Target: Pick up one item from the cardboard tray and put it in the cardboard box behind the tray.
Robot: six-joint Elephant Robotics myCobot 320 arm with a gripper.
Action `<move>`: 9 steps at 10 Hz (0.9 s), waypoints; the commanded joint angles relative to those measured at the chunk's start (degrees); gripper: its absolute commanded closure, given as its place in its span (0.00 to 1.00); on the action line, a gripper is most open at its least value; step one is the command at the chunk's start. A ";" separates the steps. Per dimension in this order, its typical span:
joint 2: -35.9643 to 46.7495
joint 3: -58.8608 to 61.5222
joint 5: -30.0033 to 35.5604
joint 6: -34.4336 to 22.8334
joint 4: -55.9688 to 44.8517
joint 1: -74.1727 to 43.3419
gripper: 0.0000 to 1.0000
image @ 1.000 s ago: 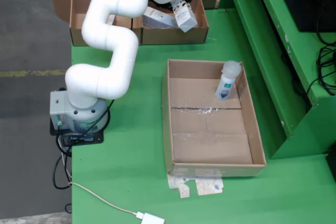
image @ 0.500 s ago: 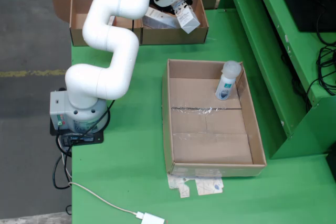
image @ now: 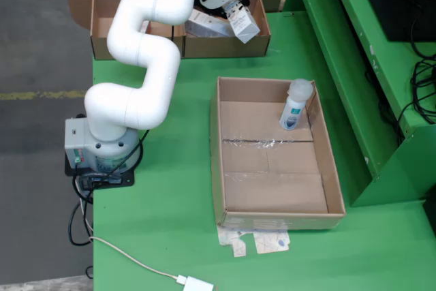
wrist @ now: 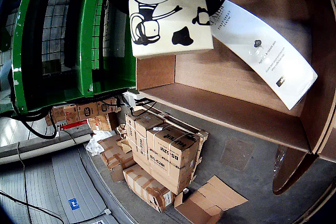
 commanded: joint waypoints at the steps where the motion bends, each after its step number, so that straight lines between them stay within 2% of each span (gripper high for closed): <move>1: 1.81 1.75 -0.67 -0.51 0.68 -0.18 1.00; 5: 1.81 1.75 -0.67 -0.51 0.68 -0.18 1.00; 9: 1.81 1.75 -0.67 -0.51 0.68 -0.18 0.60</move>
